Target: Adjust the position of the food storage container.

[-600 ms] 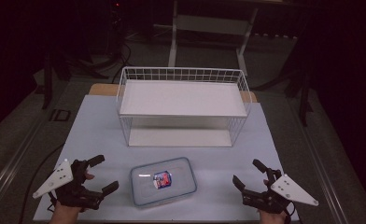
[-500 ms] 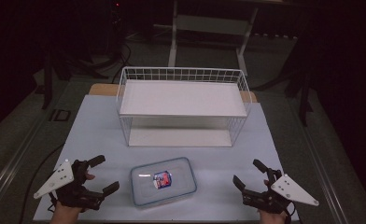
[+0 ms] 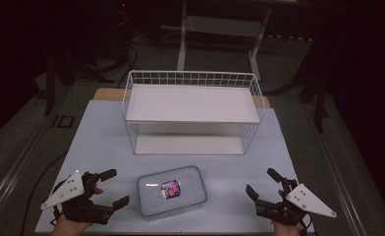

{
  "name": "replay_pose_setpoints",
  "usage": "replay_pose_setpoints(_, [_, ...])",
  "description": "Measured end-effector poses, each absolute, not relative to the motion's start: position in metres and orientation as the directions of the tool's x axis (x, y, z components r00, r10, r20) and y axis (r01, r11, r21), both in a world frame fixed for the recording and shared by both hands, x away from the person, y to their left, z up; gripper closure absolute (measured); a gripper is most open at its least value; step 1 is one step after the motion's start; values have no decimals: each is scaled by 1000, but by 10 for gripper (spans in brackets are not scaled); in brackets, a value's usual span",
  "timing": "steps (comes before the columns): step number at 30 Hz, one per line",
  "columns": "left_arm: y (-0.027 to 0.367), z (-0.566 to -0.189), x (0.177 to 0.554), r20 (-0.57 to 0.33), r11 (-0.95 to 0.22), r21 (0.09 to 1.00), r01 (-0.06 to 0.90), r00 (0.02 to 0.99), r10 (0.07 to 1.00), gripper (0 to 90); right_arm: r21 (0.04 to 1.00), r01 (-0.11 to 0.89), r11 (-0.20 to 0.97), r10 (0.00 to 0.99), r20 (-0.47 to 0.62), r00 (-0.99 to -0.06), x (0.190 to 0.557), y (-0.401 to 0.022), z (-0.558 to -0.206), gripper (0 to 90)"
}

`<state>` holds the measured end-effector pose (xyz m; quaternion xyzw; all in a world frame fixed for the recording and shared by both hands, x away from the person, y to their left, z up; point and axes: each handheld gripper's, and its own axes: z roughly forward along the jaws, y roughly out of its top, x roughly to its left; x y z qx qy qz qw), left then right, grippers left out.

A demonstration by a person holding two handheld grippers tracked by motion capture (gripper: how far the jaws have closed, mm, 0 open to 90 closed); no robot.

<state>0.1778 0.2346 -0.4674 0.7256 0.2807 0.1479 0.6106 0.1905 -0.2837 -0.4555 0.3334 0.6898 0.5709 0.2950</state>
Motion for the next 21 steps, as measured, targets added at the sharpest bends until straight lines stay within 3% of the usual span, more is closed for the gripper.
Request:
replay_pose_setpoints(2, [237,-470,177,-136,-109,964,243,801,584,216,984,126,126,797,-25,-604,191,-284,-456,132])
replay_pose_setpoints(4, [239,-472,176,-141,-138,955,262,813,565,364,984,131,125,796,-21,-604,191,-283,-456,132])
replay_pose_setpoints(11, [241,-484,182,-150,-247,907,341,810,567,685,983,141,121,795,-11,-606,192,-283,-457,132])
replay_pose_setpoints(17, [240,-505,197,-112,-383,843,378,820,561,879,982,149,117,792,-2,-611,193,-283,-458,133])
replay_pose_setpoints(21, [236,-517,204,-114,-438,796,418,814,569,890,983,144,117,791,-5,-612,192,-283,-458,133])
